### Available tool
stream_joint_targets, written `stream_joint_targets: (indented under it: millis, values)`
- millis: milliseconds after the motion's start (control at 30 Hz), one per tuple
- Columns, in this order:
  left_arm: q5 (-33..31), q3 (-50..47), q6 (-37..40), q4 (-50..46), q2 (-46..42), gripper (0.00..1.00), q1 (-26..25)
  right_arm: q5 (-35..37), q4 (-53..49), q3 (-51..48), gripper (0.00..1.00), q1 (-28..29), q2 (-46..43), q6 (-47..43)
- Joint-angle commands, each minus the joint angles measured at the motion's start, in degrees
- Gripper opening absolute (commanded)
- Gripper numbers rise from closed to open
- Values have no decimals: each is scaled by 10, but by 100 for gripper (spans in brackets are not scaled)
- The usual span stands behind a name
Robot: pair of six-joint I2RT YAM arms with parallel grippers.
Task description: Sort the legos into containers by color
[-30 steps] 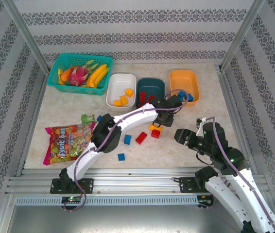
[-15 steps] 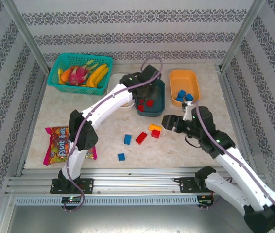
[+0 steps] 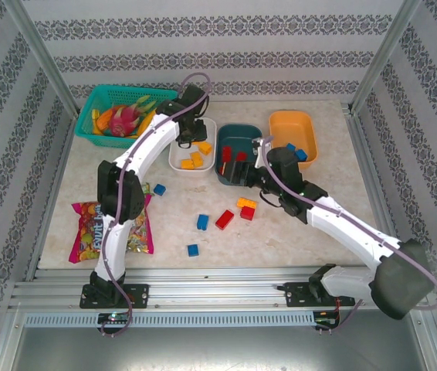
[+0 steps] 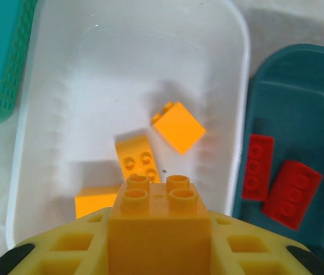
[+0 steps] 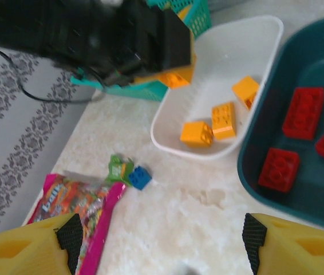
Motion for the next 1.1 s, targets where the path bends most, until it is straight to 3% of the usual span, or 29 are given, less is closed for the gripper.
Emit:
stream_joint_targets:
  millis: [0, 200, 533, 800, 1067]
  values:
    - [-4, 37, 26, 16, 46, 37, 10, -5, 82, 22, 76, -19, 27, 30]
    - [-20, 117, 27, 1, 122, 37, 26, -29, 82, 50, 76, -35, 61, 44]
    - [-25, 119, 34, 13, 166, 39, 43, -44, 52, 53, 76, -40, 58, 40]
    - [-8, 119, 28, 2, 184, 49, 44, -48, 18, 61, 76, -40, 58, 24]
    - [2, 119, 14, -5, 136, 66, 44, -23, -73, 91, 76, -18, 58, -46]
